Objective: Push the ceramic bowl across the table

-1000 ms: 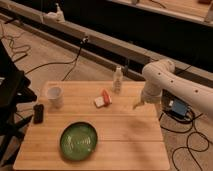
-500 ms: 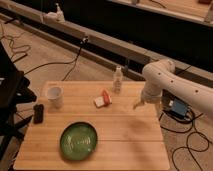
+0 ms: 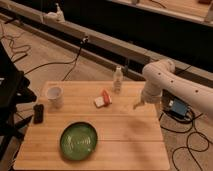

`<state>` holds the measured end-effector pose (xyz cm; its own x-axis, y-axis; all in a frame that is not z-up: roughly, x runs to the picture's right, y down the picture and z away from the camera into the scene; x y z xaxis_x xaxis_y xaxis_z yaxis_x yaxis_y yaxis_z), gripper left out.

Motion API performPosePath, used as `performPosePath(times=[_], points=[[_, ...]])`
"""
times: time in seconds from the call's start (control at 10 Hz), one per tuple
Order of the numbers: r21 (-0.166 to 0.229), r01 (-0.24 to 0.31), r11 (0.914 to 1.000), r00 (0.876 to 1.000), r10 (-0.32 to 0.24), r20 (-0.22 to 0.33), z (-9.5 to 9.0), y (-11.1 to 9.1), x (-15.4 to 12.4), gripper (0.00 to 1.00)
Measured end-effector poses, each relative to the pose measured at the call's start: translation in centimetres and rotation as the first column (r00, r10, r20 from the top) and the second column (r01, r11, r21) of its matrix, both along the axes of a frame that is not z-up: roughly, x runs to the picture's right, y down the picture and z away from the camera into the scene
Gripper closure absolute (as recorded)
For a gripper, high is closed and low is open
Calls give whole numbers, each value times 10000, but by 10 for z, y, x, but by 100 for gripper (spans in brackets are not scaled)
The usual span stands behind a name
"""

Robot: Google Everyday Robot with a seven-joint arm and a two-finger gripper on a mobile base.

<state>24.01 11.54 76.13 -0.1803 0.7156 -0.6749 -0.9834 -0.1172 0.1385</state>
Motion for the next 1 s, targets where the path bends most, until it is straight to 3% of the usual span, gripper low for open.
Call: performPosePath(times=[0.6,1.0], points=[[0,0,10000,10000,0,0,0,0,0,95],[68,145,9999,9999,-145,-63,1,-4,0,100]])
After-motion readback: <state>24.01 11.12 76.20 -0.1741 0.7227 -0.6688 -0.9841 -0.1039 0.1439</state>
